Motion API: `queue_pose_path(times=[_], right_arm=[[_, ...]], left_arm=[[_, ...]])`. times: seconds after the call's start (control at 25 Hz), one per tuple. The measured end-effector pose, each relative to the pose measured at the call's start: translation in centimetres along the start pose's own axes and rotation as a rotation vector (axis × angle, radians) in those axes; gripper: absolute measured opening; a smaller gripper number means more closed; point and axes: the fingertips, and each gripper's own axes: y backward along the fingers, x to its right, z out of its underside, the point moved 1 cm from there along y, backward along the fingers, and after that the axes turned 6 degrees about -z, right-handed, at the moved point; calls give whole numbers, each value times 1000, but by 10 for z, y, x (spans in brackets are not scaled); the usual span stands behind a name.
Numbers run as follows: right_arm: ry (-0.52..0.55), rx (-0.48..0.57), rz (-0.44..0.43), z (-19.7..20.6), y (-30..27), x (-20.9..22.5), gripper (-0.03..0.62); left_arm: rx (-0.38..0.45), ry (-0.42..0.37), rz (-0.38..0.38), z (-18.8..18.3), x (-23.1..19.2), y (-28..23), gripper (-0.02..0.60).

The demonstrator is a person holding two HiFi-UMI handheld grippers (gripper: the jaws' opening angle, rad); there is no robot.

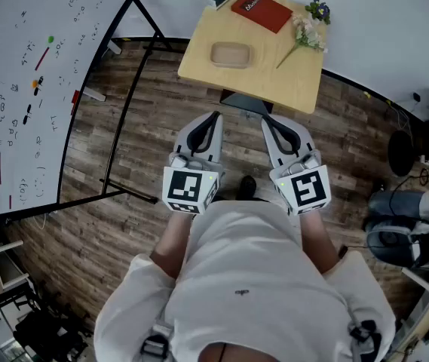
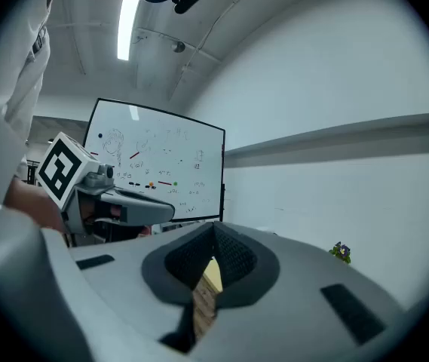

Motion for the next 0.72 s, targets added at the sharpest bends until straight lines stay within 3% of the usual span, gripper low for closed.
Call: queue_pose_path(times=[0.44,0.72], right_arm=[[13,-28,14,9,14,8,3],[-67,-10,51,18,23,21,3]], left_arm=[[-18,10,-10,9,8,4,5],[-20,9,-42,11,10,8,5]])
